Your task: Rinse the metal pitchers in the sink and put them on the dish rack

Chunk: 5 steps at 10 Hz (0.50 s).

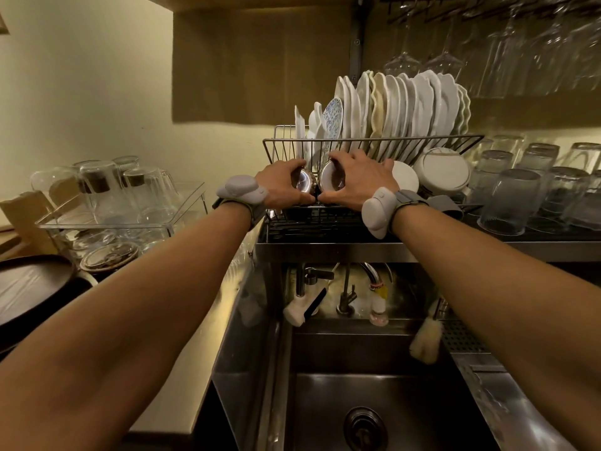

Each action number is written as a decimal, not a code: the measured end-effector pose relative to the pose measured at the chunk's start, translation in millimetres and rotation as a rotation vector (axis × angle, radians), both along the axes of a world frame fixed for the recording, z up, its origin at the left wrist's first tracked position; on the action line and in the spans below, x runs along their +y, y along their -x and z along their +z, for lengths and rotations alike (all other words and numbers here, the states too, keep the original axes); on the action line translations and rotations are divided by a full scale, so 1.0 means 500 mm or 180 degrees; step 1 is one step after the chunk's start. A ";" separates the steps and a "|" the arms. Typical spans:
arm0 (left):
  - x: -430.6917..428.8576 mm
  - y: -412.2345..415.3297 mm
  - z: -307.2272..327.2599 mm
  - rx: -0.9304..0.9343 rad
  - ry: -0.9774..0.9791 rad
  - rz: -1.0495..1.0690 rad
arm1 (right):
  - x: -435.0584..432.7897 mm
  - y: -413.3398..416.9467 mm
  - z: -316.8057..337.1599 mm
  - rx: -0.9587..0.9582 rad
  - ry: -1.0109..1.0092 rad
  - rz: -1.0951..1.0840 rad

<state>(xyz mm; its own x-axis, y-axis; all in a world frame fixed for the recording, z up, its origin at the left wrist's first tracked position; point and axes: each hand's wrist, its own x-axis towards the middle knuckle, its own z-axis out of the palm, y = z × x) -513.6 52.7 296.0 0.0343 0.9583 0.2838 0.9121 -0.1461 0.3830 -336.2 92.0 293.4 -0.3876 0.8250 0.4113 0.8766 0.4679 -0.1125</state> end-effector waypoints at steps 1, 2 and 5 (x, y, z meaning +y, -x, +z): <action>-0.008 -0.008 0.003 0.0015 -0.0107 0.0003 | -0.007 0.002 -0.003 0.0060 -0.0052 -0.0015; -0.014 -0.011 0.005 0.0064 -0.0206 0.0008 | -0.009 0.004 -0.001 0.0102 -0.0072 -0.0020; -0.061 -0.029 0.004 0.0283 -0.0499 0.0305 | -0.068 -0.036 -0.003 0.0241 -0.0425 0.0014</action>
